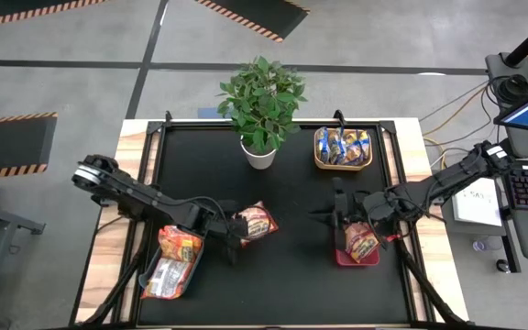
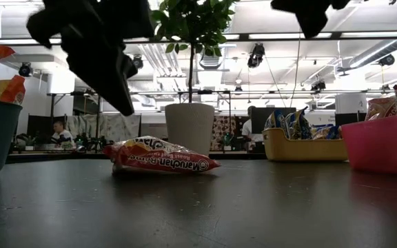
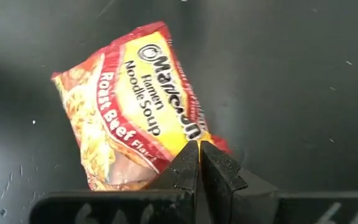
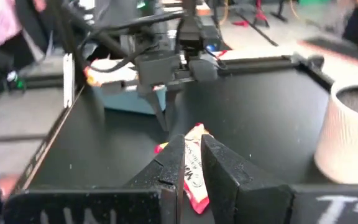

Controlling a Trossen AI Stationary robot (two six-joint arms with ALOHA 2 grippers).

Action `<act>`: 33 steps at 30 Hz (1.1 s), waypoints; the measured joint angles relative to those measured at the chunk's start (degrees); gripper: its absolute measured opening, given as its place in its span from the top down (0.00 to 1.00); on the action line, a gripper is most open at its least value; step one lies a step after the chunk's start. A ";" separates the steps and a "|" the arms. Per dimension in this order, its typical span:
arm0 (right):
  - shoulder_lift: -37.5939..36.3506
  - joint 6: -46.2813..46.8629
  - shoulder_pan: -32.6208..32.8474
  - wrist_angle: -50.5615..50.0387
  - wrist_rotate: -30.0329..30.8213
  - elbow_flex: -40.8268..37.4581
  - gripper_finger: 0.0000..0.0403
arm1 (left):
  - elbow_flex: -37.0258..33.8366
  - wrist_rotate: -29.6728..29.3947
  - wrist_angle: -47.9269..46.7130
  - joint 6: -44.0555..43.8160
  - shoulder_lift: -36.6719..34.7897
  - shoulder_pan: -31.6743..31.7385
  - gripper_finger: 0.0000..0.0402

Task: Sort Maruchan noodles
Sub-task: Put the red noodle pack into the pink bin

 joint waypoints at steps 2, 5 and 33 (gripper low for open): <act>1.16 3.35 -0.95 1.38 0.05 0.00 0.89 | -1.75 -1.19 2.15 -1.03 -0.15 0.00 1.00; 4.20 6.34 -2.26 4.39 0.04 0.10 0.89 | -3.29 -1.60 4.76 -1.27 0.51 0.07 1.00; 33.47 30.76 -13.53 -7.56 -14.63 15.49 0.69 | -7.11 -6.05 9.73 -3.07 4.59 -0.66 1.00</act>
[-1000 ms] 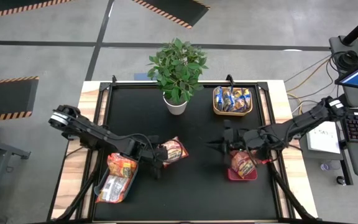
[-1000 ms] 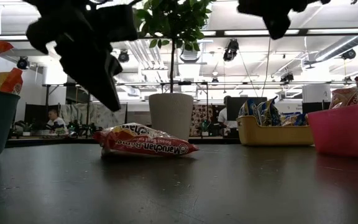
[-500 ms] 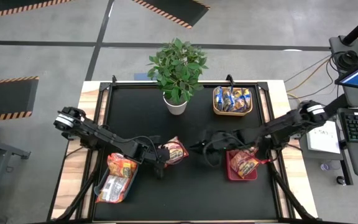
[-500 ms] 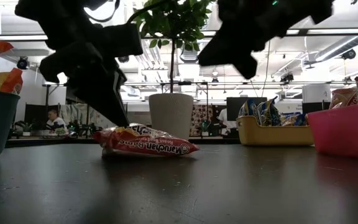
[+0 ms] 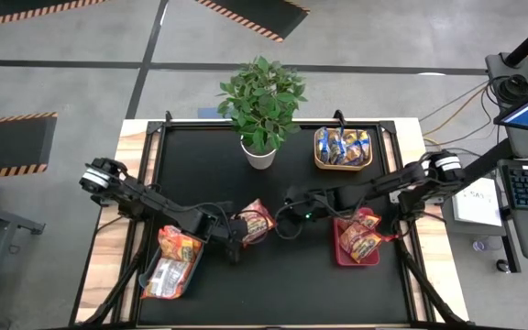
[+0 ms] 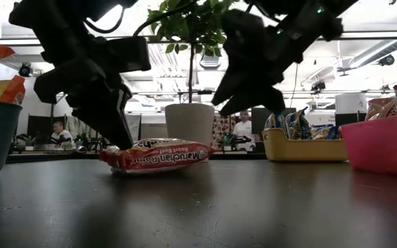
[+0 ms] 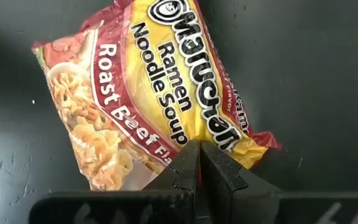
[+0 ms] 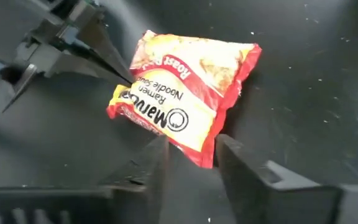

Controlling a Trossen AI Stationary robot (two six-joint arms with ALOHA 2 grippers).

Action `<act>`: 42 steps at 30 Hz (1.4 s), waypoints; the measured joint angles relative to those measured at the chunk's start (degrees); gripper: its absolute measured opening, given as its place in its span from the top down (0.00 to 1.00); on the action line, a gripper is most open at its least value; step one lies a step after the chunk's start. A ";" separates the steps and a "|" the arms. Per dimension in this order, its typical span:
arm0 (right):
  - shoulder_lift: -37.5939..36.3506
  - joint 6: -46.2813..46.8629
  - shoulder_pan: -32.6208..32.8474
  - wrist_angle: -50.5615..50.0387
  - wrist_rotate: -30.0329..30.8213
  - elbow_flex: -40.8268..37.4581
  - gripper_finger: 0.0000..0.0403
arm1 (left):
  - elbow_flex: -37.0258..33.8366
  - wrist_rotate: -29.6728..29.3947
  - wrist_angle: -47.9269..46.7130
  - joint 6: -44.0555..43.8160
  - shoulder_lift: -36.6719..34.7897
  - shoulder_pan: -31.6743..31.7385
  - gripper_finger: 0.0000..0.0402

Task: Sort Maruchan noodles
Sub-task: Put the red noodle pack into the pink bin

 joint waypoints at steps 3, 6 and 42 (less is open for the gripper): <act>1.85 0.52 -0.58 0.20 -0.68 1.04 0.58 | -0.51 0.26 -0.10 -0.63 0.09 -0.42 1.00; 3.87 1.44 -1.19 0.53 -1.11 2.51 0.47 | -1.15 0.33 0.00 -1.91 0.13 -0.70 1.00; 18.91 0.31 -5.50 9.06 -12.39 12.45 0.38 | -5.29 0.18 6.86 -4.77 0.11 -1.11 1.00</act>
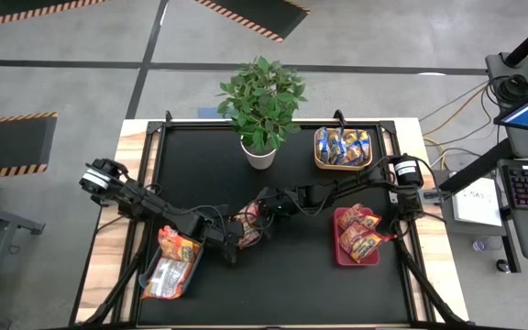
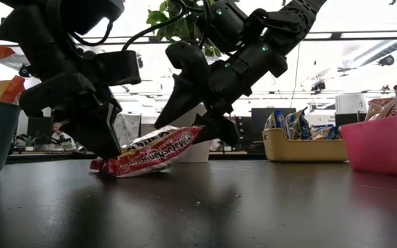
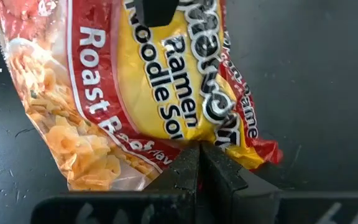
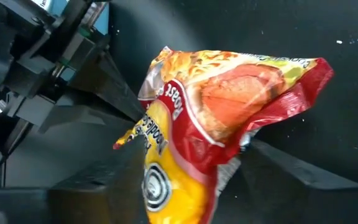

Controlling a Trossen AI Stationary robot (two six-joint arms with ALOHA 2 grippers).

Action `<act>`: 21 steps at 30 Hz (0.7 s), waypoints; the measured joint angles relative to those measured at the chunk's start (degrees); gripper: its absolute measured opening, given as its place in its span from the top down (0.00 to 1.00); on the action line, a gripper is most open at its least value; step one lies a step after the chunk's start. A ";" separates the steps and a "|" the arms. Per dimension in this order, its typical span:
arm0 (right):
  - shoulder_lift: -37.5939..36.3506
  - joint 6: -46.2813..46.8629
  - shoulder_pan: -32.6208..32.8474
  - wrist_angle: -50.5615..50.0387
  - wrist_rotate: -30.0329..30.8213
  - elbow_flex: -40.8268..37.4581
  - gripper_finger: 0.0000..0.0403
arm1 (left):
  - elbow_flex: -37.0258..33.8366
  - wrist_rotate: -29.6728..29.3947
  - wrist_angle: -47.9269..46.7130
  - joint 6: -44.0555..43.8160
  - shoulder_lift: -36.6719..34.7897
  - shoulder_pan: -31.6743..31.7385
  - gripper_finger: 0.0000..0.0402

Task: Sort Maruchan noodles
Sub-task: Put the red noodle pack into the pink bin

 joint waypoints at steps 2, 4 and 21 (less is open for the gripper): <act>0.00 -0.28 0.00 -0.27 0.01 0.00 0.46 | -0.03 -0.02 0.10 0.00 0.00 0.02 1.00; 0.00 -0.60 0.00 -0.41 0.09 0.00 0.54 | -0.07 -0.02 0.09 0.00 0.00 0.00 1.00; 0.00 -2.71 0.04 -0.35 0.12 0.00 0.81 | -0.07 -0.14 0.91 0.31 0.00 0.02 1.00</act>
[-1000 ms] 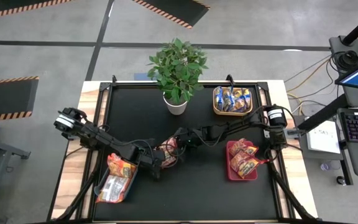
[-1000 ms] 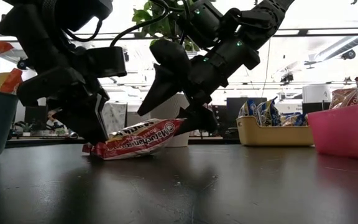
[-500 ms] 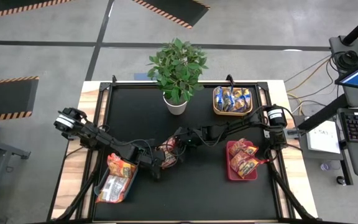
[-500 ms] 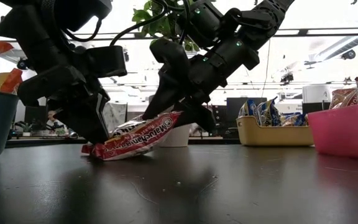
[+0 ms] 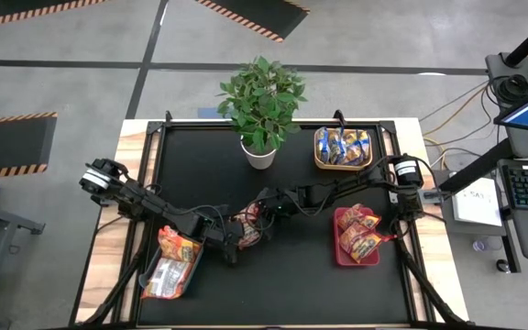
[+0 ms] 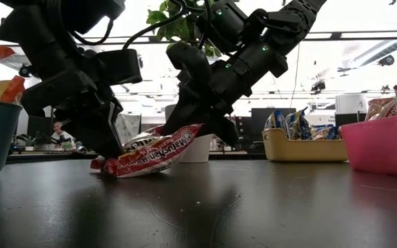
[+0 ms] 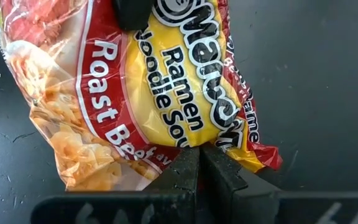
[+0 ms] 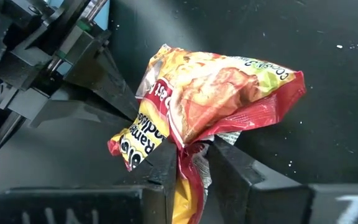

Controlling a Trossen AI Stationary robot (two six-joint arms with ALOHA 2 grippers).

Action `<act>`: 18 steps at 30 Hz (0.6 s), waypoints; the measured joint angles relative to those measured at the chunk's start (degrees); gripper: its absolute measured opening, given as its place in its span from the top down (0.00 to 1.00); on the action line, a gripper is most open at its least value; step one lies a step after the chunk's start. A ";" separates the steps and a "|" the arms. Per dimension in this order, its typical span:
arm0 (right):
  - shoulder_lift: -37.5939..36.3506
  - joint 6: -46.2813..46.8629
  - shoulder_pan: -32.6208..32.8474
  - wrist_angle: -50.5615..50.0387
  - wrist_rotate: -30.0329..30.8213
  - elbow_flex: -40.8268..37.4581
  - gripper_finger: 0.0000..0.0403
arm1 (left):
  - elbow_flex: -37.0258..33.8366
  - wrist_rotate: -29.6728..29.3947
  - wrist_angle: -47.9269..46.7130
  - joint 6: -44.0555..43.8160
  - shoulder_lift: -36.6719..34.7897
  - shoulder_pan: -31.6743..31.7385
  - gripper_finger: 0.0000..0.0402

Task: Sort Maruchan noodles
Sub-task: Put the red noodle pack into the pink bin

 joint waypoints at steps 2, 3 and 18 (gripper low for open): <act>0.00 0.02 0.00 0.00 0.00 -0.02 0.81 | 0.00 0.01 0.27 -0.04 0.00 0.00 1.00; 0.00 0.00 0.00 0.00 0.00 -0.02 0.81 | 0.00 0.01 0.39 -0.24 0.00 0.00 1.00; 0.00 -0.21 0.00 -0.07 -0.02 -0.04 0.81 | 0.00 0.03 2.26 -0.24 0.00 0.00 0.89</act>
